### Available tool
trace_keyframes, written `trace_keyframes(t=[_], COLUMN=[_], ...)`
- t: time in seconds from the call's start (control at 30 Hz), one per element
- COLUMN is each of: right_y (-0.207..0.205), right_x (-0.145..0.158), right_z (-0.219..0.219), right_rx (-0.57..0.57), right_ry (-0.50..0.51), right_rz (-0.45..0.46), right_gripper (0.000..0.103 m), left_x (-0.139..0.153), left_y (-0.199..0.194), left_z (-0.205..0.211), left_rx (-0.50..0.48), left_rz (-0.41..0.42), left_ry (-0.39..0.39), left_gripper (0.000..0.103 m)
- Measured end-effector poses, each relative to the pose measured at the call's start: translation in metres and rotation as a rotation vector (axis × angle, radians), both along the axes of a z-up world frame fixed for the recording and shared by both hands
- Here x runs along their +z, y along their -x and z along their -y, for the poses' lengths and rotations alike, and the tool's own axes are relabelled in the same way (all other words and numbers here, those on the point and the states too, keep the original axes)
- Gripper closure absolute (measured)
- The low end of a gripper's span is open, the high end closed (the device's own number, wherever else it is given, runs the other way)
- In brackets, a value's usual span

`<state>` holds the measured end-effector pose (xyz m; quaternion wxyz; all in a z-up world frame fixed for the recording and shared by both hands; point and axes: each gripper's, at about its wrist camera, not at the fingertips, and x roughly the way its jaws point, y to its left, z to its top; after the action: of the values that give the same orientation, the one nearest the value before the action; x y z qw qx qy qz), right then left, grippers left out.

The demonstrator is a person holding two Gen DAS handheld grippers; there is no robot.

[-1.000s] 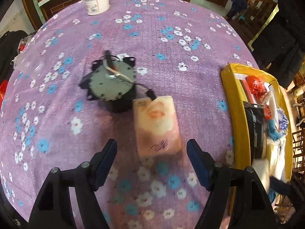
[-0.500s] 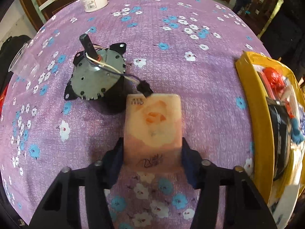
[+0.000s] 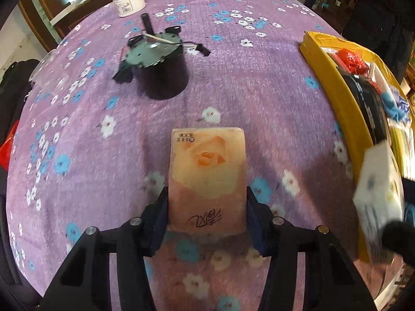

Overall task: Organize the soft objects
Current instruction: 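Grasp the pink tissue pack with the left gripper while the right grasps the lemon-print pack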

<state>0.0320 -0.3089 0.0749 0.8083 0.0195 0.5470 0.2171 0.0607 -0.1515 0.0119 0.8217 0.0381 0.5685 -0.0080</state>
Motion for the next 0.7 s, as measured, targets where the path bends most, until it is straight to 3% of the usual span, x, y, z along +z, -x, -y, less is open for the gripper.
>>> trace_keyframes(t=[0.7], right_y=[-0.007], right_x=[-0.004], right_z=[-0.016], right_rx=[0.025], right_ry=[-0.006], right_rz=[-0.013], right_gripper=[0.049], left_x=[0.018], left_y=[0.016], left_z=[-0.012], left_rx=[0.023], left_rz=[0.067], left_ry=[-0.051], left_gripper=[0.051])
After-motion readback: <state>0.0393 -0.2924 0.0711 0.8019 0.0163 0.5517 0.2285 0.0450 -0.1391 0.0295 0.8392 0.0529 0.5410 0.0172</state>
